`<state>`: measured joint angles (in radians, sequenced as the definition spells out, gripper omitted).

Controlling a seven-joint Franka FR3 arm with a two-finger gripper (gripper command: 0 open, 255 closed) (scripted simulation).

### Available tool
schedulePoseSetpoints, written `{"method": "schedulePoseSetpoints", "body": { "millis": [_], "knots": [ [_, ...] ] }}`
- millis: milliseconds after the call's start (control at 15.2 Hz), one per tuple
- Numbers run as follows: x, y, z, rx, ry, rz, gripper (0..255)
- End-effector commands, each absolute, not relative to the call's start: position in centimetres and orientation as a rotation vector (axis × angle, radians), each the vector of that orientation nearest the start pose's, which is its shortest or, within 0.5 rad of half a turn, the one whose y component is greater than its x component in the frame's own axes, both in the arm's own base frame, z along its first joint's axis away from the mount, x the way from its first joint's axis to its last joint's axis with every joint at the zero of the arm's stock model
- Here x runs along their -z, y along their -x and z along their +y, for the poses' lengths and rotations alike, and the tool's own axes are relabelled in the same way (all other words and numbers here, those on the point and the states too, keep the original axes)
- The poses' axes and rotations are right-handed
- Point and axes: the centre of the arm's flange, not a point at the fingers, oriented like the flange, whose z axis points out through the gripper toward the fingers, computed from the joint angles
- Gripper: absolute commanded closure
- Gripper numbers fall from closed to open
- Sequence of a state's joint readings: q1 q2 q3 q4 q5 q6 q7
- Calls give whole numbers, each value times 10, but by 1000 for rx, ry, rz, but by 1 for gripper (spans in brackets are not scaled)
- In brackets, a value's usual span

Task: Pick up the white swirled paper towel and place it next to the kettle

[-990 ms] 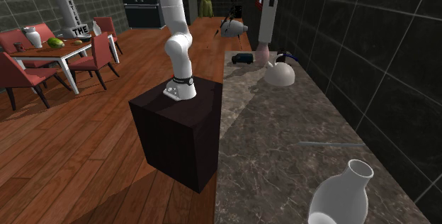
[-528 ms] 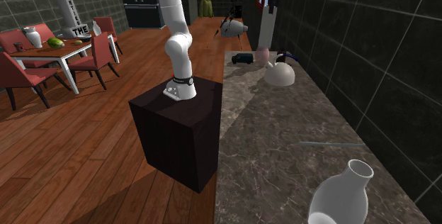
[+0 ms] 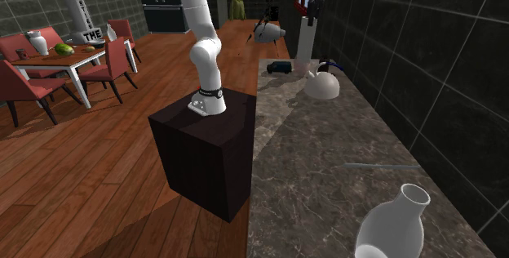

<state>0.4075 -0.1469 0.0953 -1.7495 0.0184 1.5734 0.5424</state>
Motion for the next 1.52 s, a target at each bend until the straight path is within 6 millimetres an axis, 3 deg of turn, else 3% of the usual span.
{"method": "schedulePoseSetpoints", "body": {
  "millis": [0, 1452],
  "knots": [
    [-608, -442, 250, -44, 3151, 65, 255],
    [-492, -442, 250, -44, 3151, 65, 255]
  ]
}}
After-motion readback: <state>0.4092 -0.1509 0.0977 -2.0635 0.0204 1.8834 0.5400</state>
